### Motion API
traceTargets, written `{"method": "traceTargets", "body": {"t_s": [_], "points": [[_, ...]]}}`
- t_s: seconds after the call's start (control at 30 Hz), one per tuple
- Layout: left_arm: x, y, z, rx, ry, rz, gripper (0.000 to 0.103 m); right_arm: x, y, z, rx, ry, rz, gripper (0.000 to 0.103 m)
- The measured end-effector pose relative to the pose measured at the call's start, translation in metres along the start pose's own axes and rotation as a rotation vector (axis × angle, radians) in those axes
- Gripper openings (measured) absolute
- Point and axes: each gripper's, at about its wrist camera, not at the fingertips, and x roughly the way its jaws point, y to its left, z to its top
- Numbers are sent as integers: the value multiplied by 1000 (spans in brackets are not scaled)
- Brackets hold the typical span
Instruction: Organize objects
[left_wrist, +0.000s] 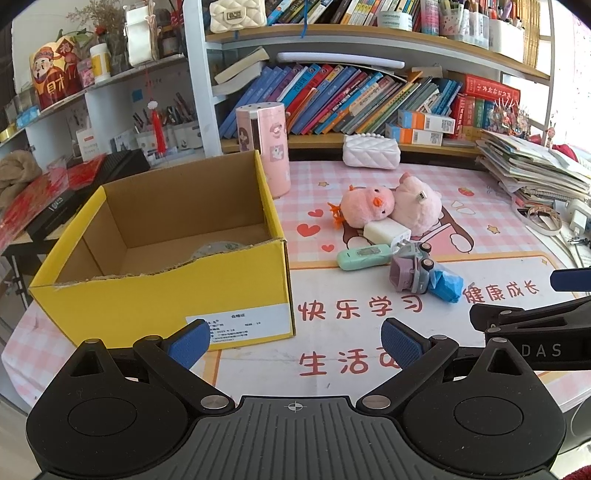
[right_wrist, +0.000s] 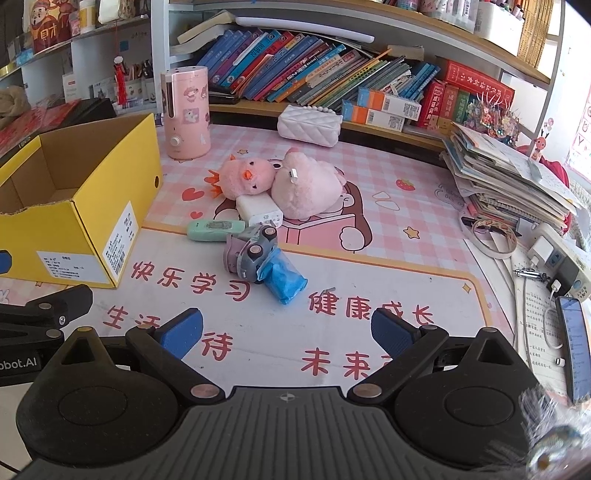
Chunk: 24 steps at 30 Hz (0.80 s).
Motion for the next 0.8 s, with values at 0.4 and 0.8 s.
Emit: {"method": "traceTargets", "body": {"t_s": [0.4, 0.8], "points": [[1, 4, 1, 0, 1, -3, 100, 1, 3, 1, 1, 3, 0, 99], [0, 4, 4, -4, -4, -1, 100, 1, 3, 1, -1, 1, 0, 99]]}}
